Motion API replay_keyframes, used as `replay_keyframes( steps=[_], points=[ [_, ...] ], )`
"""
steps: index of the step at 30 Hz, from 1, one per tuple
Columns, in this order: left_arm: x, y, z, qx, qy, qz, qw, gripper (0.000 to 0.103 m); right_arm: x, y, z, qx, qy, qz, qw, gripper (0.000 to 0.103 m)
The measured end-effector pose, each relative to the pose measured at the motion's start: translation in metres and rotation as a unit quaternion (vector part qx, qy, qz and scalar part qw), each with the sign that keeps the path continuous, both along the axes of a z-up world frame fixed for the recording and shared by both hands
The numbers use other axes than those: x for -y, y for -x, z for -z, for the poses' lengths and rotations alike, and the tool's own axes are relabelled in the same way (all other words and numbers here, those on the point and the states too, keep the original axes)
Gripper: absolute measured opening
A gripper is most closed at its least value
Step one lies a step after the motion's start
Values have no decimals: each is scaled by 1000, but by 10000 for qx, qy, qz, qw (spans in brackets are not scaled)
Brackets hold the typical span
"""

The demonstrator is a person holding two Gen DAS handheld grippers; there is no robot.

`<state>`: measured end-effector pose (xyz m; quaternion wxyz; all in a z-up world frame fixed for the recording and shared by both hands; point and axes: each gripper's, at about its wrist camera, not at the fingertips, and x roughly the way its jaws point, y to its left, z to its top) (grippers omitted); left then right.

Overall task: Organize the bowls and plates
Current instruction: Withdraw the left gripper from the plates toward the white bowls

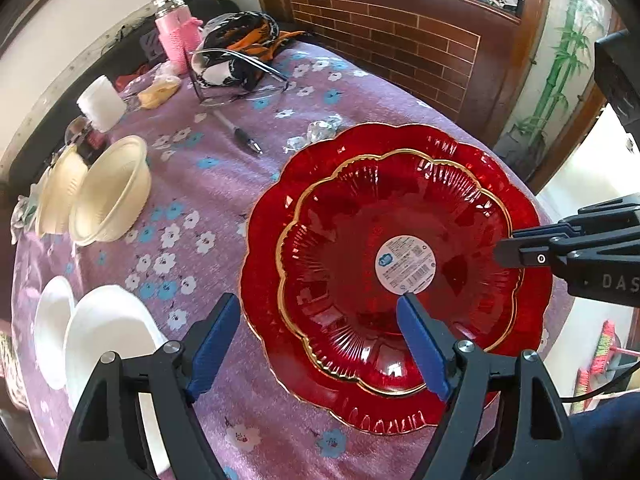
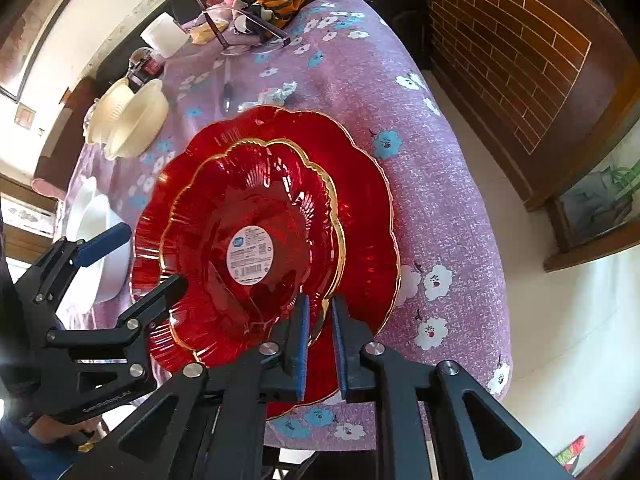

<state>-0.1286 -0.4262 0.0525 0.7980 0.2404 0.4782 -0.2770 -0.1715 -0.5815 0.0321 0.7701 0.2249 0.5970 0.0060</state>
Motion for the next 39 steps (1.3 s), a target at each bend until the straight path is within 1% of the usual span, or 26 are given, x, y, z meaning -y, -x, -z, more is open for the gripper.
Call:
replay_keyframes(
  steps=[1, 3, 4, 6, 9, 13, 18, 22, 28, 33, 37, 39],
  points=[
    [0, 1, 0, 19, -39, -22, 10000, 80, 0, -1, 0, -3, -50, -12, 10000, 16],
    [-1, 2, 0, 33, -72, -25, 10000, 80, 0, -2, 0, -6, -139, -39, 9999, 25],
    [-2, 3, -1, 48, -77, -9, 10000, 80, -1, -3, -1, 7, -146, -60, 9999, 27],
    [-4, 3, -1, 75, -93, 41, 9999, 81, -2, -4, -3, 57, -141, -61, 9999, 35],
    [-7, 0, -3, 93, -83, 156, 9998, 81, -2, -3, -4, 122, -119, 83, 9998, 38],
    [-11, -7, -8, 105, 80, 306, 9994, 81, 3, 3, -10, 207, -77, 383, 9990, 41],
    [-26, -11, -23, 159, 332, 479, 9982, 81, 2, 10, -29, 389, 97, 739, 9965, 41],
    [-53, -21, -44, 231, 715, 418, 9963, 81, -13, 11, -44, 636, 157, 812, 9945, 41],
    [-104, -35, -66, 326, 1035, 259, 9938, 81, -52, 1, -62, 824, 178, 756, 9936, 41],
    [-157, -45, -66, 188, 1178, -44, 9928, 83, -95, -12, -72, 865, 239, 584, 9943, 40],
    [-204, -52, -66, 11, 1312, -380, 9906, 83, -132, -23, -78, 966, 122, 268, 9949, 41],
    [-228, -55, -68, 6, 1378, -550, 9889, 83, -151, -28, -85, 1126, -4, 121, 9936, 40]
  ],
)
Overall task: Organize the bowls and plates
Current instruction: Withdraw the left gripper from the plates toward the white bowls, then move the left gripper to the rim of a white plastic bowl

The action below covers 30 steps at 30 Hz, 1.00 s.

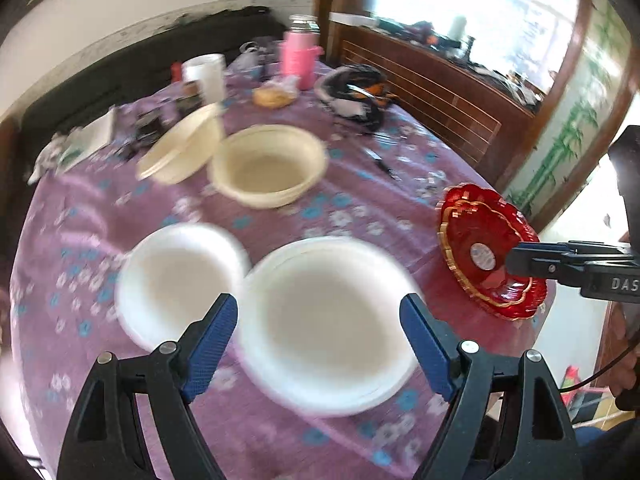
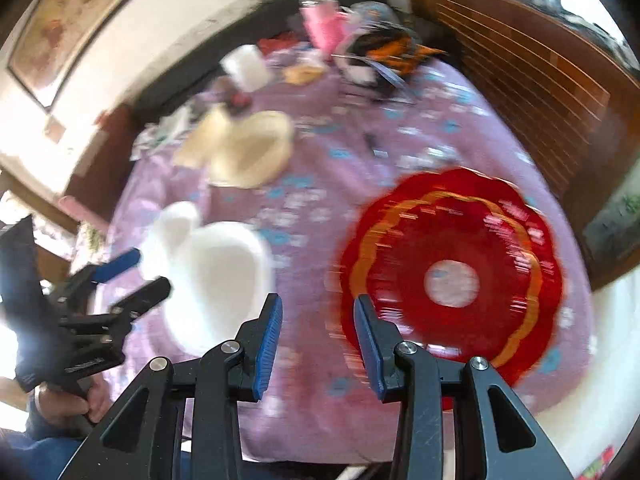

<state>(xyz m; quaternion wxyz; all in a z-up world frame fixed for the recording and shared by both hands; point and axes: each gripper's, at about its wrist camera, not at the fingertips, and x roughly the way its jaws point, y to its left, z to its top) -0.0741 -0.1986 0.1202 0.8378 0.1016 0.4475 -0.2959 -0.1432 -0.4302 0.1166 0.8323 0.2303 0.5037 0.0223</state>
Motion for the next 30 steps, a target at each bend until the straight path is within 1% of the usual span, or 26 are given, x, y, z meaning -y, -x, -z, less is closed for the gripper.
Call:
replay_keyframes(
  steps=[3, 5, 8, 9, 11, 13, 15, 18, 20, 21, 22, 23, 24, 25, 26, 28, 30],
  points=[
    [-31, -6, 1, -22, 19, -291, 9996, 83, -25, -9, -8, 224, -132, -143, 9996, 41],
    [-53, -11, 2, -43, 50, -578, 9983, 83, -39, -17, -10, 273, -289, -250, 9989, 41],
    [-86, -16, 3, -59, 142, -1108, 9937, 83, -55, -30, -15, 409, -426, -482, 9971, 41],
    [-99, -17, 3, -113, 156, -1326, 9910, 83, -59, -36, -16, 427, -452, -601, 9963, 41],
    [-118, -17, 2, -125, 196, -1549, 9876, 83, -67, -44, -20, 388, -364, -740, 9958, 41],
    [-135, -18, 2, -91, 106, -1777, 9840, 83, -76, -52, -25, 526, -409, -907, 9936, 41],
    [-146, -20, 5, -158, 100, -1905, 9815, 83, -84, -58, -25, 643, -578, -987, 9914, 41],
    [-159, -24, 11, -273, 44, -1977, 9799, 83, -95, -71, -18, 510, -796, -1062, 9898, 41],
    [-165, -28, 14, -351, 19, -2082, 9775, 83, -101, -76, -19, 575, -708, -1039, 9904, 42],
    [-169, -29, 16, -416, 100, -2116, 9764, 83, -103, -78, -19, 562, -677, -1004, 9910, 48],
    [-170, -29, 16, -427, 140, -2137, 9759, 83, -105, -79, -20, 531, -689, -989, 9913, 51],
    [-173, -30, 17, -435, 113, -2231, 9738, 83, -106, -80, -20, 527, -732, -1021, 9907, 55],
    [-174, -29, 18, -480, 97, -2314, 9716, 83, -109, -83, -21, 529, -671, -1103, 9902, 57],
    [-175, -29, 20, -575, 239, -2278, 9717, 83, -111, -86, -22, 477, -547, -1152, 9907, 57],
    [-175, -30, 22, -621, 264, -2236, 9723, 83, -112, -90, -22, 402, -430, -1195, 9911, 57],
    [-171, -34, 26, -641, 64, -2160, 9743, 83, -115, -97, -23, 355, -287, -1265, 9909, 57],
    [-170, -37, 27, -635, 42, -2088, 9759, 83, -116, -102, -23, 306, -193, -1211, 9920, 58]
  ],
)
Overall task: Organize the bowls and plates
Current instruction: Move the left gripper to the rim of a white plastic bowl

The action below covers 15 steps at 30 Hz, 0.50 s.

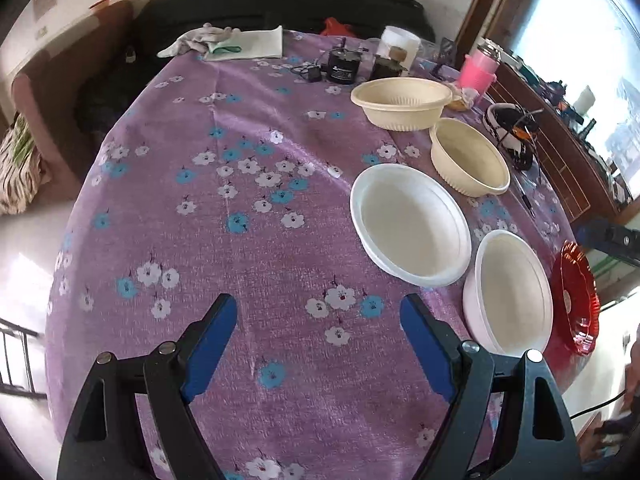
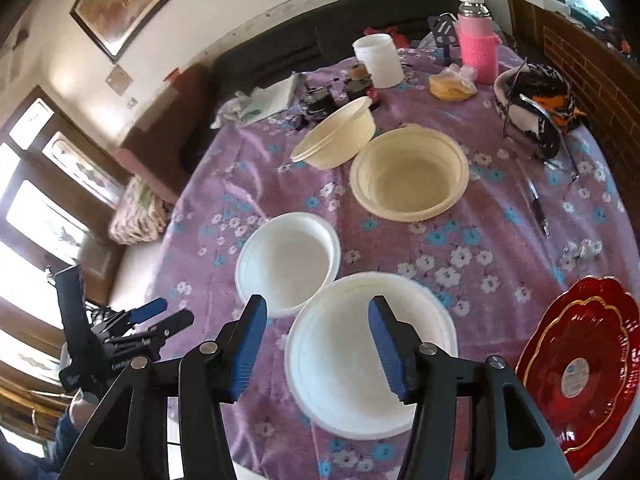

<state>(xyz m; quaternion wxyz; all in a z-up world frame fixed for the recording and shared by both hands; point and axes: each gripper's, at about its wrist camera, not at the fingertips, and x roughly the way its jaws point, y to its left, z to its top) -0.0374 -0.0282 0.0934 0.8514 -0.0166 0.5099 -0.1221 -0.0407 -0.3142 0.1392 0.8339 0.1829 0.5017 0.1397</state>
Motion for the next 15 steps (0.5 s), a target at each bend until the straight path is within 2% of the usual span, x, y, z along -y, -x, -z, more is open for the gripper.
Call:
replay_keyframes(
  steps=[6, 7, 10, 13, 15],
  points=[
    [-1, -14, -3, 49, 63, 49, 10000, 83, -9, -7, 4, -199, -113, -198, 9995, 67],
    [-1, -18, -2, -24, 66, -16, 10000, 83, -10, -11, 5, -250, -131, -249, 9993, 67],
    [0, -30, 4, -323, 451, 114, 9984, 83, -12, -25, 5, -384, -109, -377, 9985, 67],
    [6, -46, 12, -486, 354, 177, 9980, 83, -19, -38, 4, -268, 57, -539, 9982, 68],
    [9, -55, 16, -593, 286, 160, 9977, 83, -22, -47, 13, -359, 62, -506, 9981, 69]
  ],
)
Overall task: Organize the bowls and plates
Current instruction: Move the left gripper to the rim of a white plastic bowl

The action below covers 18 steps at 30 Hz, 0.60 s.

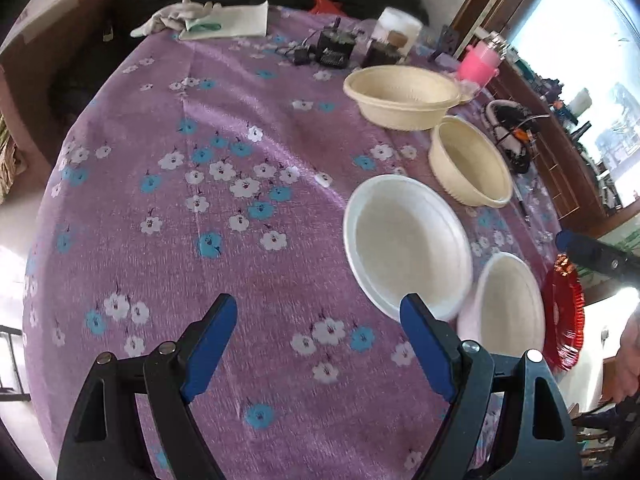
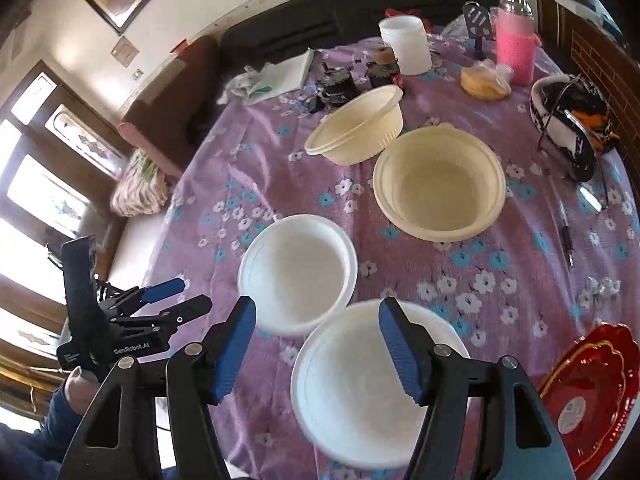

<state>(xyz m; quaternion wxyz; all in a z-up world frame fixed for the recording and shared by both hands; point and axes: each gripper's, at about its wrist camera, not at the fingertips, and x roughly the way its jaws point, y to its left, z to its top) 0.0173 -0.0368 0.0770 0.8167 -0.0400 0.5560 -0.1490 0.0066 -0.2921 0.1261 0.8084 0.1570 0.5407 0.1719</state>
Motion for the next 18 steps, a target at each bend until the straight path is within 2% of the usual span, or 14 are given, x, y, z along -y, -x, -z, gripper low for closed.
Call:
replay_keyframes(
  steps=[3, 6, 7, 9, 11, 15, 18],
  points=[
    [2, -12, 4, -7, 18, -77, 10000, 83, -7, -17, 18, -276, -13, -85, 9996, 69],
    [3, -19, 9, -69, 72, -178, 9998, 78, -14, -35, 33, -453, 176, -286, 9984, 69],
    [4, -22, 13, -138, 91, -170, 9997, 76, -12, -40, 37, -496, 183, -263, 9983, 69],
    [8, -25, 17, -186, 12, -79, 9998, 66, -7, -50, 46, -604, 148, -141, 9980, 69],
    [11, -27, 18, -203, -13, 6, 9998, 63, -3, -56, 53, -714, 65, -82, 9974, 69],
    [10, -29, 17, -215, 150, -91, 9996, 62, 2, -60, 67, -930, -122, -59, 9956, 68],
    [11, -30, 19, -190, 222, -135, 9995, 62, -1, -65, 73, -983, -58, -172, 9950, 67]
  ],
)
